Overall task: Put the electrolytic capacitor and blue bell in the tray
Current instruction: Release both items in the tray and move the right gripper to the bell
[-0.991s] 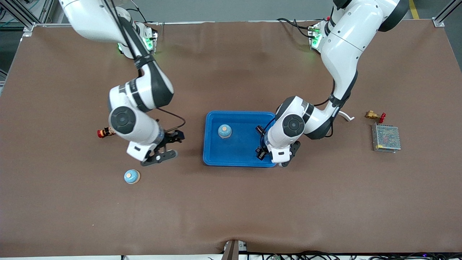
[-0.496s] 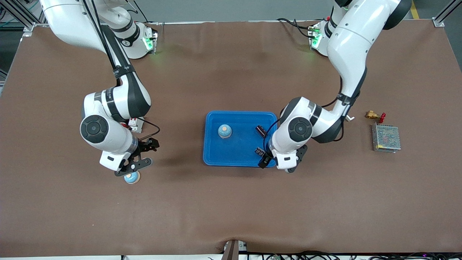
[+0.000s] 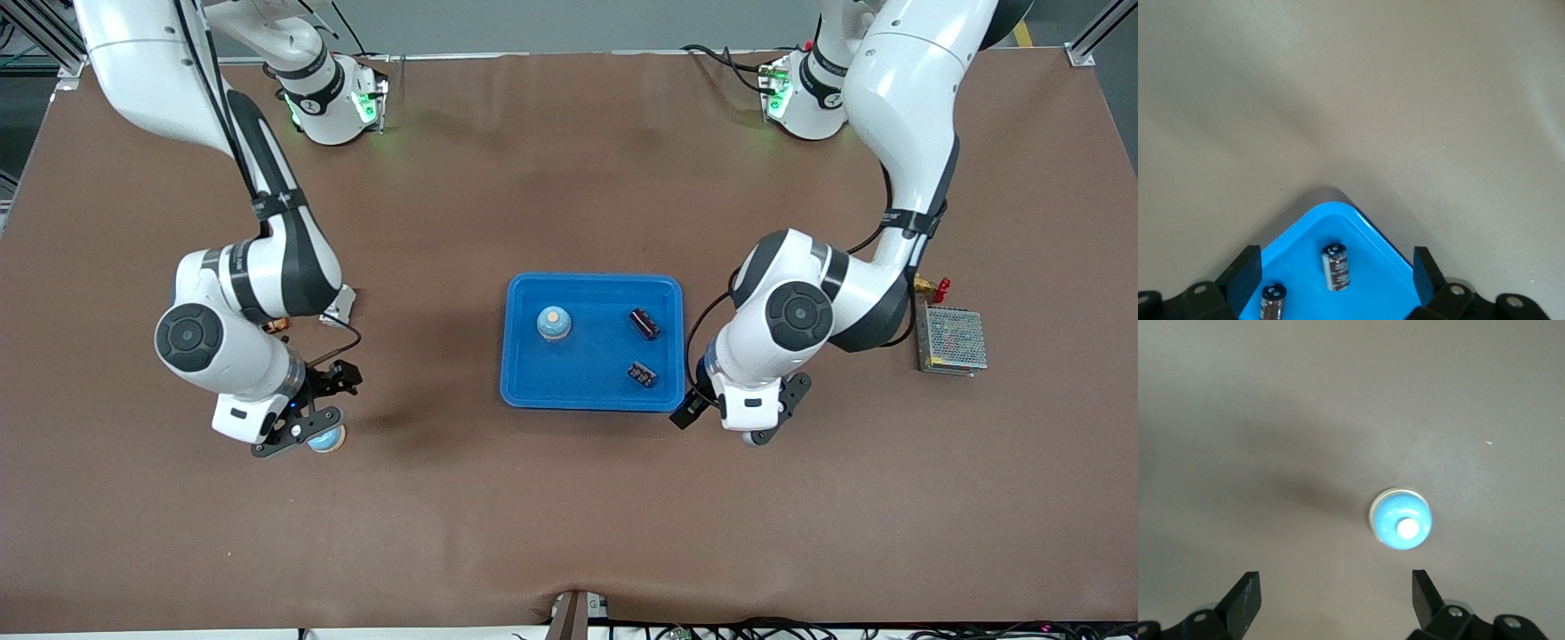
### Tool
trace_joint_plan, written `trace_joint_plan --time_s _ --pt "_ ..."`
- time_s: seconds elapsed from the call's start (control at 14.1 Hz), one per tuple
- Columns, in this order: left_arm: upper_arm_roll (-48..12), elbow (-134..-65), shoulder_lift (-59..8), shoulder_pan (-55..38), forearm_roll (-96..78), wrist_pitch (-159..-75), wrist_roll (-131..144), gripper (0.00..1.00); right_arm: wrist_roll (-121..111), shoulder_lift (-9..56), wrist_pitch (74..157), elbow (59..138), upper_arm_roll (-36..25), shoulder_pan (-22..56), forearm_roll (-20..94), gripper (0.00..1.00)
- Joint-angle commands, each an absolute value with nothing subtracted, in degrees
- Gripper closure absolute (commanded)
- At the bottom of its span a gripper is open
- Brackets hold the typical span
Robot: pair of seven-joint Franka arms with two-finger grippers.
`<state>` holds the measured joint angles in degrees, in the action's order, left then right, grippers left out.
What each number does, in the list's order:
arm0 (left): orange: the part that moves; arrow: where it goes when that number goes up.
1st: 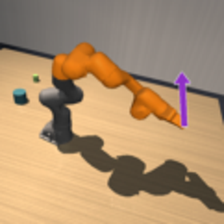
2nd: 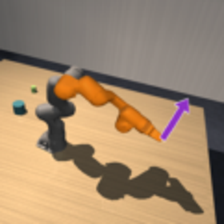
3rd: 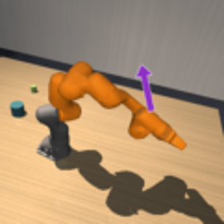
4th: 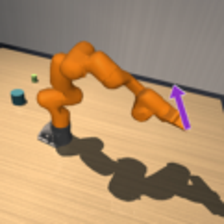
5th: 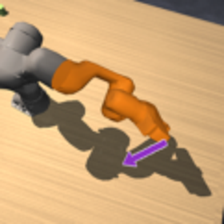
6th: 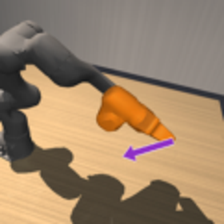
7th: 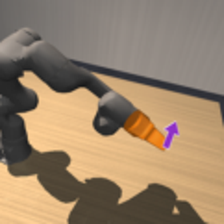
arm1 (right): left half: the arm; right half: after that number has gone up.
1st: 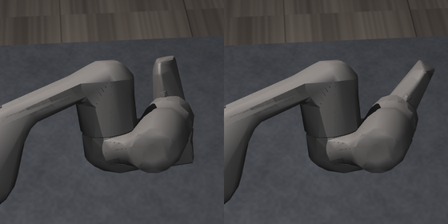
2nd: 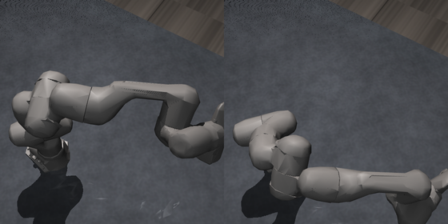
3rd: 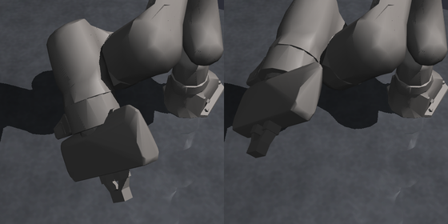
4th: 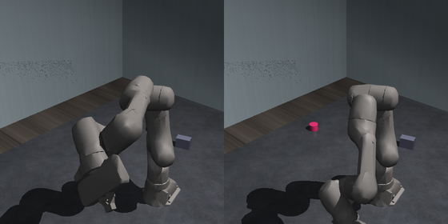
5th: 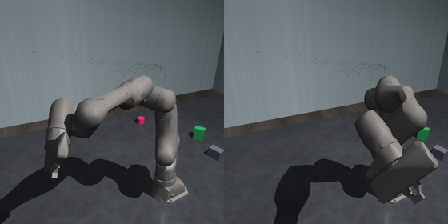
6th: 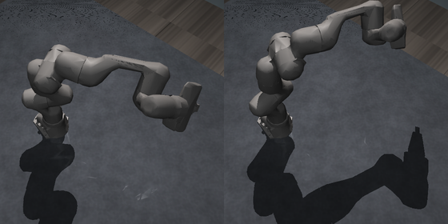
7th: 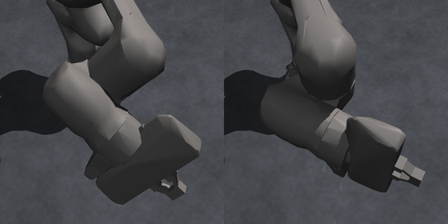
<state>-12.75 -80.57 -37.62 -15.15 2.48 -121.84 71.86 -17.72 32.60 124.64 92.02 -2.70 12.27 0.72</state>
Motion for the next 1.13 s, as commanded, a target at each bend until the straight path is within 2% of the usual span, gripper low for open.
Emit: trace_joint_plan --time_s 0.0,0.42,1.06 --pt "-12.2 -80.7 -35.9 -14.9 4.3 -120.1 67.9 0.00 -20.5 35.5 127.1 90.4 -1.5 10.5 0.4 0.00" --pt "-12.6 -80.7 -32.0 -11.2 8.4 -114.6 60.4 0.00 -25.9 38.3 132.1 90.4 -1.5 10.2 0.5 0.00" --pt "-12.7 -80.8 -29.2 -7.5 8.4 -110.0 50.8 0.00 -36.3 40.3 134.9 90.3 -1.4 7.5 0.4 0.00"
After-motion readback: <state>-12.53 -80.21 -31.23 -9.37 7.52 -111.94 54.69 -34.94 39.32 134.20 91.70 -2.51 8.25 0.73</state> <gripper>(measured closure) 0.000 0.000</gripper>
